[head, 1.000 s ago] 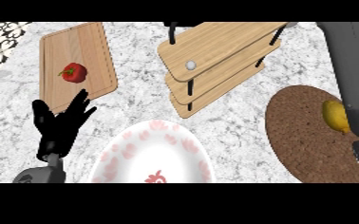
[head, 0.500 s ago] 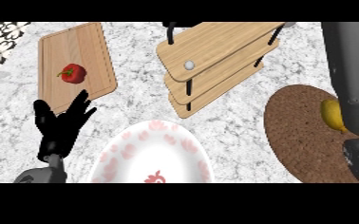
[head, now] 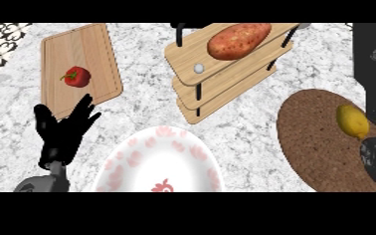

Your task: Pick the sweet potato from the placemat and place it in the tiered shelf

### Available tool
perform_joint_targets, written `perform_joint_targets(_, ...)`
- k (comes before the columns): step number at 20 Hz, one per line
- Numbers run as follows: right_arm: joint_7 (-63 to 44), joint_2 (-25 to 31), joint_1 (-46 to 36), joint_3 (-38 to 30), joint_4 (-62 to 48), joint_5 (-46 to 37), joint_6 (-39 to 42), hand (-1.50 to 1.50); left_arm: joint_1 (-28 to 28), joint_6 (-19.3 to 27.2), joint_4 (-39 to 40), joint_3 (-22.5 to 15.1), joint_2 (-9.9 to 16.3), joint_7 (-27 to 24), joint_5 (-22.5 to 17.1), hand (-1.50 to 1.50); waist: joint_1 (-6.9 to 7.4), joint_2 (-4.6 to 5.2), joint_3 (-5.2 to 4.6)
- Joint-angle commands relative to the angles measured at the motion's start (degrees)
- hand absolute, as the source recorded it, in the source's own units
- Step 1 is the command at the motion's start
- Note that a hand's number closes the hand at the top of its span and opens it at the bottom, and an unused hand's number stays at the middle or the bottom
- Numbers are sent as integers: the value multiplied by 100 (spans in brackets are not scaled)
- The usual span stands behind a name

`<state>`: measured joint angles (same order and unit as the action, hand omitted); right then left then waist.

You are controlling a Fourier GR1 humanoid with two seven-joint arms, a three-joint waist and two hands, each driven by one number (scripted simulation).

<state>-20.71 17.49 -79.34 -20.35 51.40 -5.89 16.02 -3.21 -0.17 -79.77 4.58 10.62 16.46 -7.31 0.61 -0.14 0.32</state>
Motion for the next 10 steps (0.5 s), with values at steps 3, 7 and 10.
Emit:
perform_joint_targets(3,-215,357,-246,-457,-225,163,-638,-150,71,88,255,-201,-214,-47,200,0,-18,25,-34)
perform_joint_targets(7,-229,911,-439,-538,-643,-239,-1192,-150,-32,160,123,-235,-240,237,200,0,18,44,-35)
perform_joint_targets(10,-2,1267,-260,-867,-1001,-52,-1194,-150,243,43,128,-198,-225,-174,212,0,55,54,-35)
